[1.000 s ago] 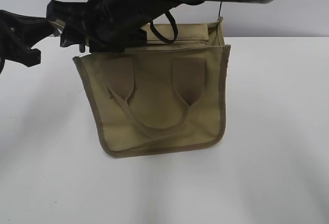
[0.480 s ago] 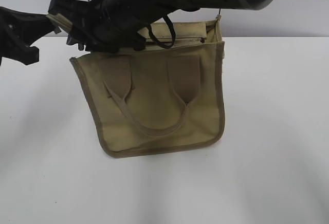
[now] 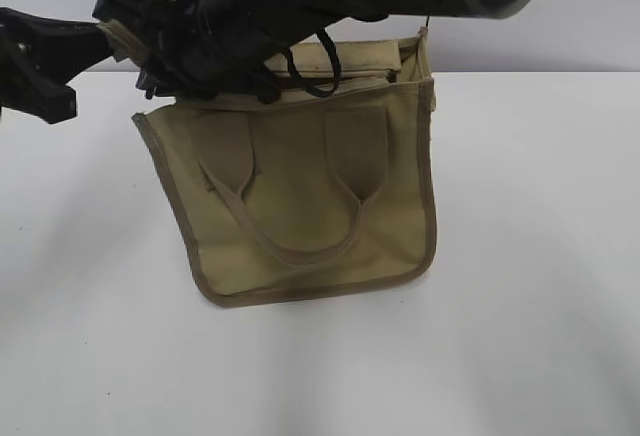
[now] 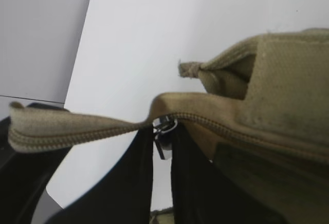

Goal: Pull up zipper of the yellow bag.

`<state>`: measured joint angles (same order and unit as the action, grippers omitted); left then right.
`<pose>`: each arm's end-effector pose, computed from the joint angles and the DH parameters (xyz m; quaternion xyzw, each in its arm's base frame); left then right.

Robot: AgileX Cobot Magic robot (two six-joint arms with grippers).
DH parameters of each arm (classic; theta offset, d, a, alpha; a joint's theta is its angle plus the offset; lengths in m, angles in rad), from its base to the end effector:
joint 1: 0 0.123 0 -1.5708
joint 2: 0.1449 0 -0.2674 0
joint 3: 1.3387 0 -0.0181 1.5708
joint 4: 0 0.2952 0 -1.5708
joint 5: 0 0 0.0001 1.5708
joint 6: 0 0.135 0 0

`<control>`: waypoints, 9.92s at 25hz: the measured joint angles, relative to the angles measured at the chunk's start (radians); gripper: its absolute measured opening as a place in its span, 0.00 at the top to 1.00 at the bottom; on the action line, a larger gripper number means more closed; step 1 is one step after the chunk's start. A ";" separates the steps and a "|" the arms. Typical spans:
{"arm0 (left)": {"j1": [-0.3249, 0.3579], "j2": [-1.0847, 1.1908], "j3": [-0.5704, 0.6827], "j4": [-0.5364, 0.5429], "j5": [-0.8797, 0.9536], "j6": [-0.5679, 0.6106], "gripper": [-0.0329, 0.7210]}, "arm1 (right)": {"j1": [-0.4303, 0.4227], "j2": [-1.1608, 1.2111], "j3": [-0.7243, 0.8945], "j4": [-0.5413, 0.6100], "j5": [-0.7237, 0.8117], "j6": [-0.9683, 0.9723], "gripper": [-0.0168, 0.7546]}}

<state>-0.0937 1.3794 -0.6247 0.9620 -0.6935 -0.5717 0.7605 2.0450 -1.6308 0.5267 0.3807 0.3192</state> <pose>0.3346 -0.1025 0.1960 0.3006 0.7100 -0.1616 0.6160 0.3776 0.3941 0.1817 -0.0172 0.8949 0.3697 0.2493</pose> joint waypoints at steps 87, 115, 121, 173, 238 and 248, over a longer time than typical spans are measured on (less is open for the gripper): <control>-0.004 0.035 0.000 -0.013 0.171 -0.147 0.31 | -0.511 -0.285 -0.005 -0.020 0.786 -0.505 0.32; -0.004 -0.235 0.008 0.774 0.757 -1.233 0.37 | -0.511 -1.152 0.671 -0.315 0.550 -0.513 0.28; -0.021 -0.166 0.053 0.514 0.788 -0.871 0.38 | -0.511 -1.309 0.801 -0.315 0.534 -0.505 0.28; -0.437 -1.311 0.090 -0.969 1.743 0.524 0.31 | -0.511 -2.031 1.164 -0.450 0.720 -0.439 0.28; 0.071 -1.388 0.092 -0.969 1.741 0.525 0.40 | -0.754 -2.050 1.164 -0.419 0.713 -0.436 0.28; 0.071 -1.388 0.092 -0.993 1.741 0.572 0.41 | -0.754 -2.050 1.164 -0.419 0.713 -0.436 0.28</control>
<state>-0.0225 -0.0085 -0.5323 -0.0310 1.0471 0.0000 0.0063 -0.0052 -0.4672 0.1075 1.0933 -0.1165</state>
